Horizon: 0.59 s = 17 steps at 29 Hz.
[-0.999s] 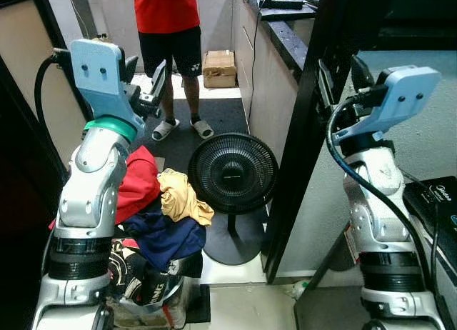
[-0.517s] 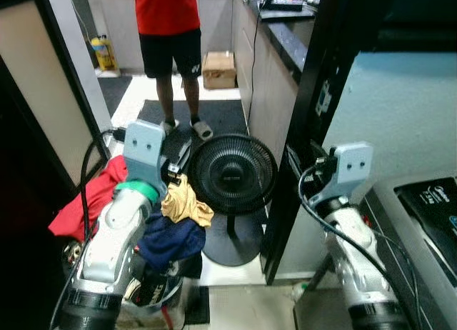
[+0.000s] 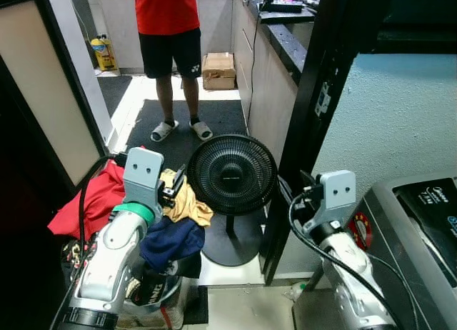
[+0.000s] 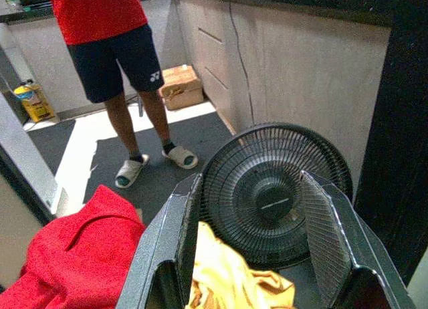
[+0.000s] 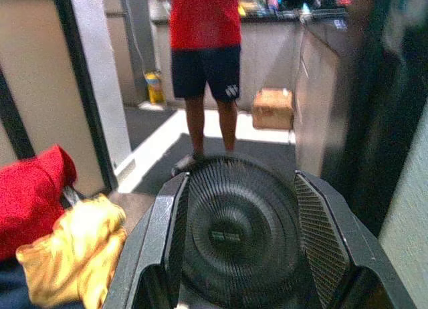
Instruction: Clothes washing
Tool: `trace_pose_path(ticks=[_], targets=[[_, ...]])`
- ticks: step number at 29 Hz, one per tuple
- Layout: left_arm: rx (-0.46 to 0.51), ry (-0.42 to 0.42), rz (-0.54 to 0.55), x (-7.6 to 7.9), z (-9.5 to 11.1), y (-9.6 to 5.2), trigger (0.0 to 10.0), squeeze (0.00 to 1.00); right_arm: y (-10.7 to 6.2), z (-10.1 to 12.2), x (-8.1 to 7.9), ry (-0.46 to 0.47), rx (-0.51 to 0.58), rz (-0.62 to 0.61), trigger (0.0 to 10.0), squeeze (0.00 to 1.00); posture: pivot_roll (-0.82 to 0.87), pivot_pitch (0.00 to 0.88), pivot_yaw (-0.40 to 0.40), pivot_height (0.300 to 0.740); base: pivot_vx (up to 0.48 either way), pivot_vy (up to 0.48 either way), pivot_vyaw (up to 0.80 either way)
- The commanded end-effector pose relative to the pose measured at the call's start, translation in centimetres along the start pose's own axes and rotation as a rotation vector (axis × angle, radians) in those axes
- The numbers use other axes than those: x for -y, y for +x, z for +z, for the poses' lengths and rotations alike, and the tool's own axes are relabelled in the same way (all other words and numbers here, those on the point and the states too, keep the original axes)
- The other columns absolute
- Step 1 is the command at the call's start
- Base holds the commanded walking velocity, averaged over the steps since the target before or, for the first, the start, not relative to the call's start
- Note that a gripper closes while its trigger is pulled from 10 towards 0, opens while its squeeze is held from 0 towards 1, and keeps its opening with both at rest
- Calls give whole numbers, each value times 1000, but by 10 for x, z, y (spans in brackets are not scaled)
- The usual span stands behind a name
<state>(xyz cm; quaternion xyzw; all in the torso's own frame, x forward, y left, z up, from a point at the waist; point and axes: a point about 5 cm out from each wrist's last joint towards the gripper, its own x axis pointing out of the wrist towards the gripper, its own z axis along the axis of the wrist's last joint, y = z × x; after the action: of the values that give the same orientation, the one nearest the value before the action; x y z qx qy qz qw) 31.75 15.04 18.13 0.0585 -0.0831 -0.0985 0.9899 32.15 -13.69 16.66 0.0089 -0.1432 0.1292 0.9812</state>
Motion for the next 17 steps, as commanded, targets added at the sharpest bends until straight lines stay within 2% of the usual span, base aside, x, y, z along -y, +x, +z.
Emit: trace_pose_path(ticks=[1,6,17], targets=[[14,15,-10,2,3,1,10000,0,1,0,-3,3,7,0,10000,0,44,0,26,740,0,0,0],[28,-1,-1,3,6,5,10000,0,5,1,-11,-2,14,17,10000,0,44,2,18,740,0,0,0],[40,-30,11,8,8,7,10000,0,7,7,-9,-10,30,3,10000,0,32,2,26,740,0,0,0]])
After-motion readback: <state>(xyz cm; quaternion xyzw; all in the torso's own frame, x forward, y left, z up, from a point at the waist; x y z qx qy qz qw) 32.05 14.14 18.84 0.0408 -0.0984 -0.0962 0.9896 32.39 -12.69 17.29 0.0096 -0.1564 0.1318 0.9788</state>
